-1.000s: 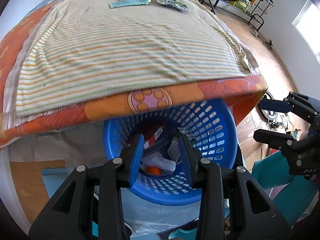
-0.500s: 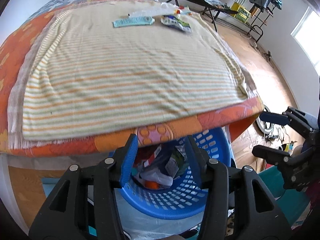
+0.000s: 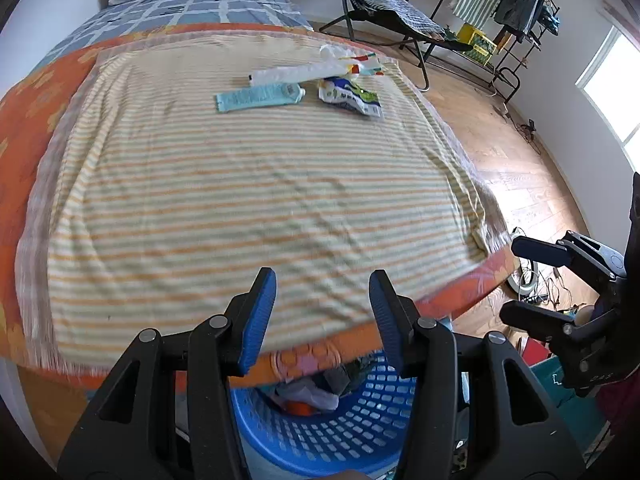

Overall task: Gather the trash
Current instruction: 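Move both open tools back over the bed toward the tube and wrapper, then grasp the blue tube with the left tool while the right tool grasps the blue snack wrapper, then carry the tube and wrapper over the blue basket and release both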

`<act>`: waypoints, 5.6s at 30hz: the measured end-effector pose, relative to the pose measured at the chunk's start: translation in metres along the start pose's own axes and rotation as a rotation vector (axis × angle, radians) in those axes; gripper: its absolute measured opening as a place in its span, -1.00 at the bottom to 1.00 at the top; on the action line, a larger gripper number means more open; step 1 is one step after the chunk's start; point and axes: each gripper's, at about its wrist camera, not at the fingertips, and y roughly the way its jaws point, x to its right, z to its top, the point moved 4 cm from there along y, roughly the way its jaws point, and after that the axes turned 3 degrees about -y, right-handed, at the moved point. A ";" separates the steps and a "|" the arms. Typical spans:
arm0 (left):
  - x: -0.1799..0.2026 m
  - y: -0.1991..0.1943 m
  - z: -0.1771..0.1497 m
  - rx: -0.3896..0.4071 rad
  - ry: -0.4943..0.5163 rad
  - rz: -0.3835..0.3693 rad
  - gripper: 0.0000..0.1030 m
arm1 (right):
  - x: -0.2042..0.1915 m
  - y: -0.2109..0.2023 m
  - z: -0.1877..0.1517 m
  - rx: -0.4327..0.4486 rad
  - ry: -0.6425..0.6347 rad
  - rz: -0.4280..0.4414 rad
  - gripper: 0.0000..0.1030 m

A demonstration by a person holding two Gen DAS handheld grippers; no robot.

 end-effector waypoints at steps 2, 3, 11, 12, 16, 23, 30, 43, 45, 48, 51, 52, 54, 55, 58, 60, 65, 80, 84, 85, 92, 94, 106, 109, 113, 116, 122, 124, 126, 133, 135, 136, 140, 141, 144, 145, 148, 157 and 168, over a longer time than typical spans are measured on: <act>-0.002 0.004 0.010 0.002 -0.003 -0.002 -0.04 | 0.006 0.001 0.009 0.030 -0.004 0.013 0.34; -0.002 0.006 0.015 0.005 -0.005 -0.002 -0.04 | 0.007 0.002 0.013 0.041 -0.013 0.016 0.34; -0.013 0.023 0.071 0.045 -0.021 -0.024 -0.04 | 0.046 0.021 0.054 0.099 -0.009 -0.009 0.34; -0.014 0.025 0.078 0.050 -0.021 -0.025 -0.04 | 0.051 0.024 0.058 0.097 0.004 -0.007 0.34; -0.023 0.041 0.104 0.060 -0.033 -0.025 -0.04 | 0.072 0.037 0.073 0.084 0.052 0.011 0.34; -0.040 0.075 0.144 0.067 -0.064 -0.016 -0.04 | 0.101 0.060 0.098 0.060 0.093 0.011 0.34; -0.061 0.107 0.169 0.066 -0.118 0.001 -0.04 | 0.131 0.091 0.121 0.054 0.139 0.033 0.34; -0.082 0.145 0.197 0.051 -0.151 -0.059 -0.04 | 0.167 0.150 0.145 0.022 0.190 0.064 0.34; -0.084 0.150 0.195 0.034 -0.165 -0.081 -0.04 | 0.170 0.154 0.148 0.027 0.204 0.079 0.34; -0.087 0.149 0.193 0.014 -0.195 -0.138 -0.04 | 0.173 0.161 0.153 0.035 0.213 0.097 0.34; -0.084 0.146 0.186 -0.019 -0.196 -0.180 -0.04 | 0.175 0.170 0.158 0.039 0.224 0.114 0.34; -0.081 0.145 0.184 -0.028 -0.181 -0.178 -0.04 | 0.175 0.173 0.159 0.039 0.228 0.118 0.34; -0.074 0.144 0.178 -0.043 -0.136 -0.165 -0.04 | 0.177 0.180 0.161 0.037 0.243 0.130 0.34; -0.070 0.143 0.175 -0.048 -0.121 -0.162 -0.04 | 0.178 0.184 0.161 0.030 0.255 0.132 0.34; -0.057 0.141 0.165 -0.075 -0.056 -0.151 -0.04 | 0.182 0.194 0.159 0.009 0.291 0.157 0.34; -0.047 0.140 0.158 -0.086 0.006 -0.120 -0.04 | 0.182 0.193 0.157 0.008 0.295 0.179 0.34; -0.031 0.143 0.151 -0.082 0.138 0.003 -0.04 | 0.177 0.184 0.151 -0.016 0.237 0.185 0.34; -0.033 0.141 0.146 -0.036 0.163 0.107 -0.31 | 0.134 0.196 0.145 -0.070 -0.012 0.012 0.34; -0.034 0.136 0.139 -0.038 0.168 0.120 -0.31 | 0.128 0.197 0.143 -0.074 -0.039 -0.049 0.19; -0.035 0.135 0.138 -0.039 0.167 0.124 -0.31 | 0.125 0.197 0.143 -0.078 -0.051 -0.060 0.18; -0.035 0.120 0.123 -0.047 0.157 0.135 -0.31 | 0.112 0.181 0.128 -0.118 -0.067 -0.056 0.12; -0.035 0.112 0.117 -0.048 0.150 0.128 -0.31 | 0.110 0.170 0.120 -0.123 -0.057 -0.049 0.12; -0.015 0.051 0.084 -0.002 0.149 0.113 -0.31 | 0.090 0.099 0.090 -0.099 0.014 -0.054 0.12; -0.008 0.031 0.073 0.020 0.148 0.101 -0.31 | 0.078 0.078 0.081 -0.079 0.022 -0.053 0.12; -0.003 0.010 0.056 0.036 0.140 0.083 -0.31 | 0.059 0.055 0.069 -0.053 0.020 -0.038 0.12; 0.001 -0.002 0.041 0.042 0.151 0.079 -0.31 | 0.045 0.040 0.060 -0.035 0.013 -0.032 0.12; 0.014 -0.020 0.005 0.036 0.176 0.053 -0.31 | 0.022 0.018 0.035 -0.012 0.007 -0.001 0.12; 0.020 -0.021 -0.009 0.027 0.193 0.046 -0.31 | 0.014 0.014 0.028 -0.011 0.000 0.007 0.12; 0.025 -0.022 -0.023 0.012 0.203 0.033 -0.31 | 0.005 0.010 0.018 -0.011 -0.010 0.012 0.12; 0.033 -0.014 -0.066 -0.053 0.207 -0.003 -0.31 | -0.013 -0.002 -0.013 -0.016 0.003 0.048 0.12; 0.034 -0.011 -0.077 -0.072 0.202 -0.008 -0.31 | -0.017 -0.004 -0.022 -0.024 0.008 0.065 0.12; 0.034 -0.010 -0.082 -0.080 0.199 -0.012 -0.31 | -0.020 -0.005 -0.025 -0.028 0.008 0.068 0.12; 0.031 -0.005 -0.099 -0.106 0.190 -0.015 -0.31 | -0.030 -0.002 -0.040 -0.053 -0.011 0.072 0.12; 0.029 -0.003 -0.104 -0.118 0.184 -0.014 -0.31 | -0.032 -0.001 -0.045 -0.063 -0.011 0.083 0.12; 0.026 0.002 -0.118 -0.145 0.173 -0.011 -0.31 | -0.041 0.006 -0.057 -0.099 -0.021 0.108 0.12; 0.025 0.003 -0.121 -0.154 0.169 -0.012 -0.31 | -0.043 0.008 -0.060 -0.109 -0.025 0.114 0.12; 0.022 0.008 -0.131 -0.174 0.158 -0.012 -0.31 | -0.050 0.015 -0.069 -0.141 -0.031 0.131 0.12; 0.010 0.012 -0.140 -0.193 0.134 0.000 -0.31 | -0.063 0.031 -0.083 -0.207 -0.073 0.141 0.13; 0.006 0.015 -0.137 -0.196 0.115 0.004 -0.31 | -0.067 0.049 -0.089 -0.261 -0.088 0.136 0.16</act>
